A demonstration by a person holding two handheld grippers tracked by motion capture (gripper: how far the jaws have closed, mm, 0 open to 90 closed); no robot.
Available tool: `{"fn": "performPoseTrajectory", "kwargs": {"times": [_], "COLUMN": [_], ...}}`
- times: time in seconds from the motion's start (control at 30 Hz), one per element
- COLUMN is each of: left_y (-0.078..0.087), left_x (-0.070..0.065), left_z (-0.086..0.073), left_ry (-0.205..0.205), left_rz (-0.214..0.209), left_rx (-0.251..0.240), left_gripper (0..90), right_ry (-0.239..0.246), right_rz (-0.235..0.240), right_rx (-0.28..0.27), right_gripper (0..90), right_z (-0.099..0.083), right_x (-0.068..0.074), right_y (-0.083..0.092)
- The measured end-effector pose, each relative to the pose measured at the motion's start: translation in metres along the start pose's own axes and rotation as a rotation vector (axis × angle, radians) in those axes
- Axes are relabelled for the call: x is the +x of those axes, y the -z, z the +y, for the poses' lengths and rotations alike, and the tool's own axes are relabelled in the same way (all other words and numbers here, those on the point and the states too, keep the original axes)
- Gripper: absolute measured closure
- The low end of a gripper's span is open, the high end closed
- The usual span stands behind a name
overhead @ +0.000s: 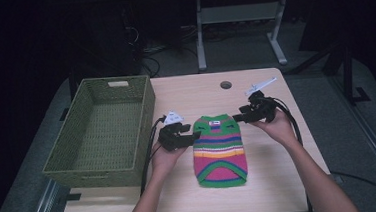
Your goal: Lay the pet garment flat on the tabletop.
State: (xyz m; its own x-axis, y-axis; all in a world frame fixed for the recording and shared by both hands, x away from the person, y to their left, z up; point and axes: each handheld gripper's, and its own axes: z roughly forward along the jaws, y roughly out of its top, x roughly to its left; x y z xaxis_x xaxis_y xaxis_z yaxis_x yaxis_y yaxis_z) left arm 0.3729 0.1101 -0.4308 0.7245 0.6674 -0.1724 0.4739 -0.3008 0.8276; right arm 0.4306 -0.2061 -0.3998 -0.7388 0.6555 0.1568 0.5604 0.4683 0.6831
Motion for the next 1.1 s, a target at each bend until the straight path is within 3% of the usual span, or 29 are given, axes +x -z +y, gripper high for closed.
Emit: {"fn": "performPoseTrajectory", "kwargs": {"times": [0.33,0.7,0.83,0.93,1.1], "left_y": [0.004,0.006,0.009,0.012,0.015], "left_x": [-0.001,-0.001,-0.001,-0.001,-0.002], "left_z": [0.001,0.0,0.0,0.0,0.0], "left_ry": [0.002,0.005,0.033,0.031,0.028], "left_rz": [-0.026,-0.044,-0.033,-0.033,-0.036], "left_rx": [0.001,0.003,0.005,0.002,0.004], "left_gripper": [34.4,27.5,25.9,24.3,22.5], "right_ry": [-0.019,-0.035,-0.025,-0.026,-0.023], "right_rz": [0.105,0.142,0.138,0.144,0.184], "right_rx": [-0.019,-0.018,-0.019,-0.021,-0.034], "right_gripper": [41.5,37.1,37.1,36.8,35.6], "right_z": [-0.014,-0.026,-0.028,-0.028,-0.029], "right_x": [-0.009,-0.015,-0.014,-0.013,-0.012], "right_y": [0.002,0.007,0.012,0.016,0.02]}}
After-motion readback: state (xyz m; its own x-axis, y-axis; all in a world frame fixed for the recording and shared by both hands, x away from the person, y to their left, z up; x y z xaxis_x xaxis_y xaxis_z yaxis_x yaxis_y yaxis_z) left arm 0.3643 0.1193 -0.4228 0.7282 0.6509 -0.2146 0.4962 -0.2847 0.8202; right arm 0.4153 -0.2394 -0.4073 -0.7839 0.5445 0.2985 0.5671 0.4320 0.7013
